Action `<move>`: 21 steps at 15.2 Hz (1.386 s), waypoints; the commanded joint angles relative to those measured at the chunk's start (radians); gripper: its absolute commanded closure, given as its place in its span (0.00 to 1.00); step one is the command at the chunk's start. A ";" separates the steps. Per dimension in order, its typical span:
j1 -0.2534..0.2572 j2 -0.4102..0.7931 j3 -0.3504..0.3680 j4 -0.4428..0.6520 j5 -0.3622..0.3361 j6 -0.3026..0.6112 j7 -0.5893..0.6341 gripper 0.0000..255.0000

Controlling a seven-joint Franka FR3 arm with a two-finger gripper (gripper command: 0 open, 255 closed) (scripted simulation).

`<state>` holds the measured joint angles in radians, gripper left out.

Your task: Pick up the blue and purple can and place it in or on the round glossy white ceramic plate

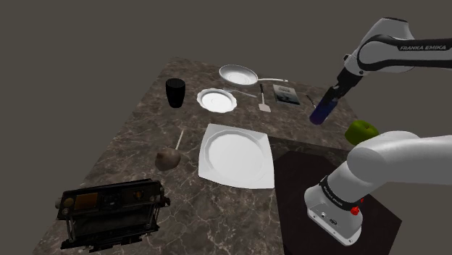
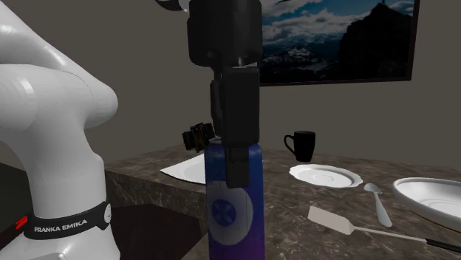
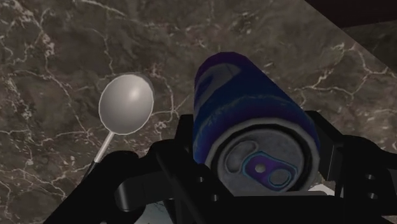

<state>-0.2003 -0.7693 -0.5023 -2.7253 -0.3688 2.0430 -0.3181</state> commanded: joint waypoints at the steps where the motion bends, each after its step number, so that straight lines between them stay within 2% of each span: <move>1: 0.000 -0.015 0.011 0.017 0.007 -0.032 0.000 1.00; 6: 0.006 -0.033 0.032 0.065 0.025 -0.097 -0.002 1.00; 13: 0.127 0.096 0.148 0.132 0.134 -0.052 0.150 1.00; 21: 0.243 0.295 0.252 0.281 0.237 -0.014 0.290 1.00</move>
<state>0.0300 -0.4950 -0.2631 -2.4695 -0.1436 2.0340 -0.0445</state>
